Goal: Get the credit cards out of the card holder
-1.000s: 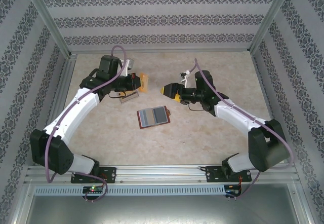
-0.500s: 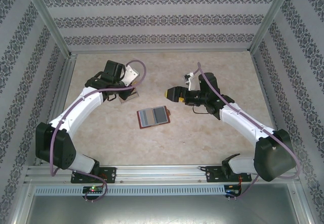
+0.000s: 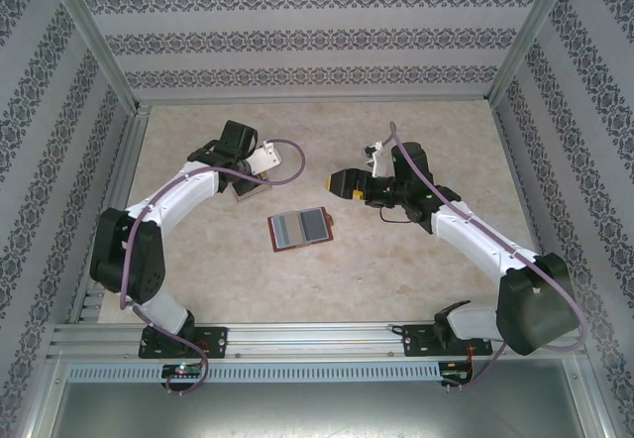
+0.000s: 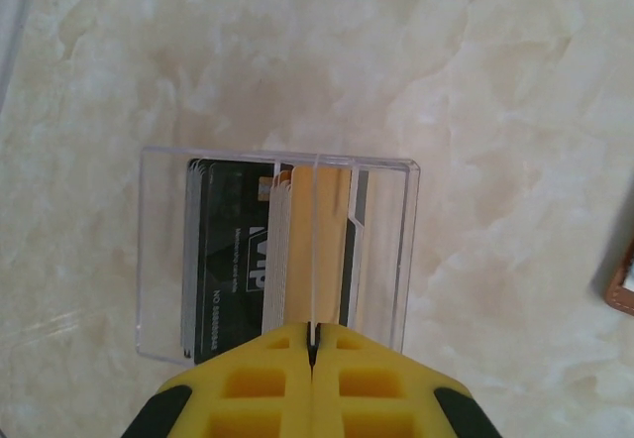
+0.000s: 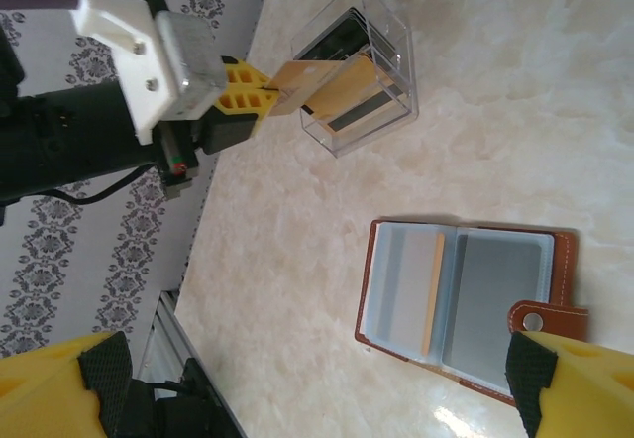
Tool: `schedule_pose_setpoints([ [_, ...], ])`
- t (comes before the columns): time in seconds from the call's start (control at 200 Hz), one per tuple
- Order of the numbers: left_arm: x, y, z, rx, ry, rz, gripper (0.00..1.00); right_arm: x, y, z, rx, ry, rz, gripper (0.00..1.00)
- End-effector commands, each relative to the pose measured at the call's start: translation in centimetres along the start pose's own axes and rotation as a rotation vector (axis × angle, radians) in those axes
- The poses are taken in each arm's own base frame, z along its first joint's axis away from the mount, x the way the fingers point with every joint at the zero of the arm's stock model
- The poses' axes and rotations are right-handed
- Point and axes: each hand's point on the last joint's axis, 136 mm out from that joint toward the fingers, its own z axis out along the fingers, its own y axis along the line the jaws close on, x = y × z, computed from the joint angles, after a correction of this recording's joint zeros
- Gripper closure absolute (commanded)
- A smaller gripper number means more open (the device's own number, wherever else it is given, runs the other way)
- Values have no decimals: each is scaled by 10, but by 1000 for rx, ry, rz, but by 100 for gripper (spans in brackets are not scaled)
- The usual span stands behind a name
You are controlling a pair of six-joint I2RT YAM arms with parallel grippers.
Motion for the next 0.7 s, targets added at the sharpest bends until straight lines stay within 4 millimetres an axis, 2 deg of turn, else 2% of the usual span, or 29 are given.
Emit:
schedule_pose_setpoints([
  [0.0,0,8,10,-16,13,42,100,0,-3,-1,2,2,-11,2],
  [0.694,22,2,42,15,84,15,99,-1,-8,0,5,7,5,2],
])
